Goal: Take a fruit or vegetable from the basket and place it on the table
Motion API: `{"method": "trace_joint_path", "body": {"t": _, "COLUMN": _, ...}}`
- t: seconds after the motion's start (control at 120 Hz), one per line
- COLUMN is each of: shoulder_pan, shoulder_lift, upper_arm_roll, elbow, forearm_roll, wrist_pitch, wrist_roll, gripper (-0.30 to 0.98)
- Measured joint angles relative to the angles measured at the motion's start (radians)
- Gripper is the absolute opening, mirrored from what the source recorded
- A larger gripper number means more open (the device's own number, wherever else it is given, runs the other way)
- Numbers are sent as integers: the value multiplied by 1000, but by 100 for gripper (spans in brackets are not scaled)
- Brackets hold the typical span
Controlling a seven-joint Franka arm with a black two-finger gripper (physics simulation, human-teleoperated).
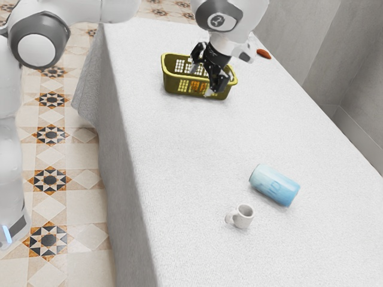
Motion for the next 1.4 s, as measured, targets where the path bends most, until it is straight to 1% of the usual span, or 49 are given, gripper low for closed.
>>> {"method": "trace_joint_path", "body": {"t": 0.025, "shoulder_pan": -30, "shoulder_lift": -47, "upper_arm_roll": -23, "elbow": -72, "forearm_roll": 3, "wrist_pitch": 29, "wrist_roll": 10, "gripper": 69}}
{"method": "trace_joint_path", "body": {"t": 0.058, "shoulder_pan": -88, "shoulder_lift": -82, "upper_arm_roll": -42, "elbow": -128, "forearm_roll": 12, "wrist_pitch": 62, "wrist_roll": 20, "gripper": 69}}
{"method": "trace_joint_path", "body": {"t": 0.117, "shoulder_pan": -221, "shoulder_lift": -91, "upper_arm_roll": -48, "elbow": -145, "forearm_roll": 38, "wrist_pitch": 127, "wrist_roll": 28, "gripper": 69}}
{"method": "trace_joint_path", "body": {"t": 0.15, "shoulder_pan": -305, "shoulder_lift": -52, "upper_arm_roll": -38, "elbow": -74, "forearm_roll": 62, "wrist_pitch": 162, "wrist_roll": 26, "gripper": 69}}
{"method": "trace_joint_path", "body": {"t": 0.175, "shoulder_pan": -368, "shoulder_lift": 7, "upper_arm_roll": -29, "elbow": 48, "forearm_roll": 78, "wrist_pitch": 172, "wrist_roll": 19, "gripper": 69}}
{"method": "trace_joint_path", "body": {"t": 0.192, "shoulder_pan": -388, "shoulder_lift": 50, "upper_arm_roll": -26, "elbow": 139, "forearm_roll": 88, "wrist_pitch": 171, "wrist_roll": 13, "gripper": 68}}
{"method": "trace_joint_path", "body": {"t": 0.208, "shoulder_pan": -370, "shoulder_lift": 99, "upper_arm_roll": -22, "elbow": 241, "forearm_roll": 100, "wrist_pitch": 163, "wrist_roll": 7, "gripper": 67}}
{"method": "trace_joint_path", "body": {"t": 0.217, "shoulder_pan": -343, "shoulder_lift": 124, "upper_arm_roll": -19, "elbow": 292, "forearm_roll": 107, "wrist_pitch": 157, "wrist_roll": 4, "gripper": 67}}
{"method": "trace_joint_path", "body": {"t": 0.25, "shoulder_pan": -182, "shoulder_lift": 229, "upper_arm_roll": -7, "elbow": 483, "forearm_roll": 149, "wrist_pitch": 126, "wrist_roll": -17, "gripper": 67}}
{"method": "trace_joint_path", "body": {"t": 0.275, "shoulder_pan": -88, "shoulder_lift": 279, "upper_arm_roll": 1, "elbow": 571, "forearm_roll": 175, "wrist_pitch": 99, "wrist_roll": -45, "gripper": 68}}
{"method": "trace_joint_path", "body": {"t": 0.308, "shoulder_pan": -18, "shoulder_lift": 318, "upper_arm_roll": 8, "elbow": 642, "forearm_roll": 189, "wrist_pitch": 55, "wrist_roll": -98, "gripper": 68}}
{"method": "trace_joint_path", "body": {"t": 0.35, "shoulder_pan": 38, "shoulder_lift": 350, "upper_arm_roll": 11, "elbow": 687, "forearm_roll": 179, "wrist_pitch": 8, "wrist_roll": -175, "gripper": 68}}
{"method": "trace_joint_path", "body": {"t": 0.425, "shoulder_pan": 136, "shoulder_lift": 409, "upper_arm_roll": 15, "elbow": 714, "forearm_roll": 121, "wrist_pitch": -48, "wrist_roll": -320, "gripper": 68}}
{"method": "trace_joint_path", "body": {"t": 0.508, "shoulder_pan": 232, "shoulder_lift": 471, "upper_arm_roll": 13, "elbow": 716, "forearm_roll": 52, "wrist_pitch": -54, "wrist_roll": -476, "gripper": 69}}
{"method": "trace_joint_path", "body": {"t": 0.558, "shoulder_pan": 270, "shoulder_lift": 501, "upper_arm_roll": 13, "elbow": 715, "forearm_roll": 20, "wrist_pitch": -43, "wrist_roll": -561, "gripper": 69}}
{"method": "trace_joint_path", "body": {"t": 0.633, "shoulder_pan": 291, "shoulder_lift": 525, "upper_arm_roll": 11, "elbow": 715, "forearm_roll": -9, "wrist_pitch": -23, "wrist_roll": -677, "gripper": 69}}
{"method": "trace_joint_path", "body": {"t": 0.75, "shoulder_pan": 296, "shoulder_lift": 551, "upper_arm_roll": 10, "elbow": 716, "forearm_roll": -26, "wrist_pitch": 5, "wrist_roll": -834, "gripper": 69}}
{"method": "trace_joint_path", "body": {"t": 0.908, "shoulder_pan": 294, "shoulder_lift": 561, "upper_arm_roll": 12, "elbow": 715, "forearm_roll": 4, "wrist_pitch": 25, "wrist_roll": -963, "gripper": 69}}
{"method": "trace_joint_path", "body": {"t": 1.1, "shoulder_pan": 279, "shoulder_lift": 559, "upper_arm_roll": 9, "elbow": 699, "forearm_roll": 21, "wrist_pitch": 33, "wrist_roll": -1038, "gripper": 69}}
{"method": "trace_joint_path", "body": {"t": 1.183, "shoulder_pan": 280, "shoulder_lift": 555, "upper_arm_roll": 12, "elbow": 700, "forearm_roll": 41, "wrist_pitch": 26, "wrist_roll": -1048, "gripper": 69}}
{"method": "trace_joint_path", "body": {"t": 1.4, "shoulder_pan": 281, "shoulder_lift": 556, "upper_arm_roll": 13, "elbow": 698, "forearm_roll": 88, "wrist_pitch": 9, "wrist_roll": -1008, "gripper": 69}}
